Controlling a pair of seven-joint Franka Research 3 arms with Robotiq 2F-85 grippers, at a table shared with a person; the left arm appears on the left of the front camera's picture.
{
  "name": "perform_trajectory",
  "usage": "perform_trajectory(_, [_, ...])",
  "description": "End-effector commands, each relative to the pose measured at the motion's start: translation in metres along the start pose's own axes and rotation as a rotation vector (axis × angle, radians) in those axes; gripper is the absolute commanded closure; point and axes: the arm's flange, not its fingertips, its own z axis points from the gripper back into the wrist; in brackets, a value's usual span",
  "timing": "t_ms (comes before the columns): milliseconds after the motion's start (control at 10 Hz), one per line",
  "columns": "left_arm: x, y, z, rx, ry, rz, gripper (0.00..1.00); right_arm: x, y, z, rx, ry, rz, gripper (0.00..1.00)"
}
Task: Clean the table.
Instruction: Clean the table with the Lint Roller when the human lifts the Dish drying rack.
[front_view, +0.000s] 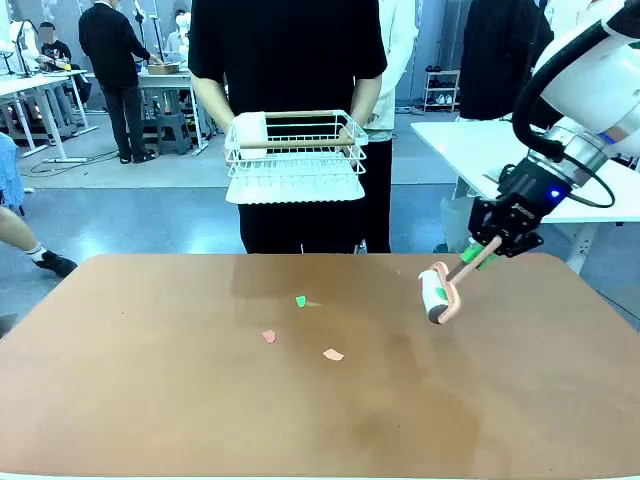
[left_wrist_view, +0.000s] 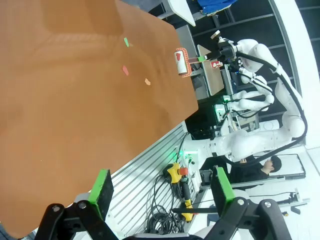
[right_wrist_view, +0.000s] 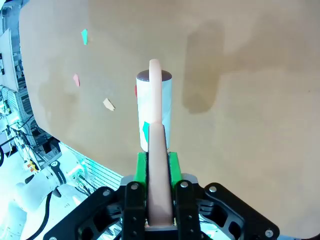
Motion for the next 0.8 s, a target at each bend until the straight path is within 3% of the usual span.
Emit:
perform_trajectory(0, [-0.003,-0.001,0.001,-0.019,-0.012,-0.028,0.0,-0.008,-0.011,0.004,0.046,-0.005,-0.002,0.79])
perform_trajectory(700, [-0.003,-0.001,0.001,-0.019,-0.012,-0.028,0.0,-0.001,-0.02,0.01,0.022,-0.007,-0.036,0.79])
